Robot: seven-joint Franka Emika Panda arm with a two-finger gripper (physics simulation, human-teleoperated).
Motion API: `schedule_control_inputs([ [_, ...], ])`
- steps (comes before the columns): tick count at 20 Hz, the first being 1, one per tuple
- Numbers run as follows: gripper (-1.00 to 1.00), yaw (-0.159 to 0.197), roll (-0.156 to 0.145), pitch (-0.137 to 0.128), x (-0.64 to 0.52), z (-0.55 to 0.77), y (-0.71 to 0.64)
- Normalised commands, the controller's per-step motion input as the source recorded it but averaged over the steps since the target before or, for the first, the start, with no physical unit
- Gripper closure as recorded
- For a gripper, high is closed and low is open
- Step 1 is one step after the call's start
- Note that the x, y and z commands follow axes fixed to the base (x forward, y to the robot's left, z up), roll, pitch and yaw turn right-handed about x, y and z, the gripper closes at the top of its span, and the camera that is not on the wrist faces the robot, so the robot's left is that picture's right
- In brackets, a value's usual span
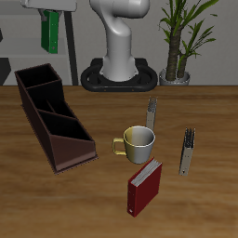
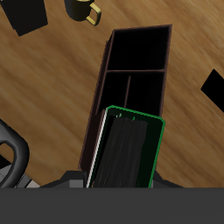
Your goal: Place the green book into the right desk caddy's right compartment
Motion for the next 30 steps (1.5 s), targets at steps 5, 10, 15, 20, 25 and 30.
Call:
schedule_control_inputs([
  [5, 1.00, 0.020, 0.010, -0.007, -0.02, -0.03, -0.02],
  [10, 1.00, -0.028, -0.037, 0.008, -0.01, -0.01, -0.09],
  [15, 1.00, 0.001, -0.007, 0.002, -0.08, -0.06, -0.03],
  [20, 1.00, 0.011, 0.003, -0.005, -0.04, -0.05, 0.00],
  [25, 1.00, -0.026, -0.014, 0.010, 0.04, -0.01, -0.06],
  [30, 1.00, -0.003, -0.001, -0.011, -0.02, -0.02, -0.03],
])
